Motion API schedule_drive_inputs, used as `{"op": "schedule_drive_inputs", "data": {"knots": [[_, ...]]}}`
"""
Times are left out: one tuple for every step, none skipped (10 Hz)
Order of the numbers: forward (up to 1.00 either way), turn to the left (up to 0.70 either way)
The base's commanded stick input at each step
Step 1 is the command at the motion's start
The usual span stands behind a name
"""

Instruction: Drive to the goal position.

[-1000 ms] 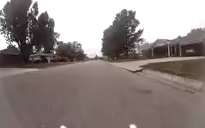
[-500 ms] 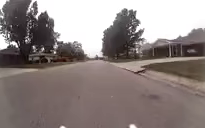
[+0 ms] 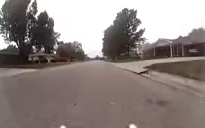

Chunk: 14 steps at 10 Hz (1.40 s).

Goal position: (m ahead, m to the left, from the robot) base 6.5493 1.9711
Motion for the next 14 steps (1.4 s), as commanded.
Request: {"op": "schedule_drive_inputs", "data": {"knots": [[0.5,0.0],[0.5,0.0],[0.5,0.0],[0.5,0.0],[0.5,0.0],[0.5,0.0],[0.5,0.0],[0.5,0.0],[0.5,0.0],[0.5,0.0],[0.5,0.0],[0.5,0.0],[0.5,0.0],[0.5,0.0]]}}
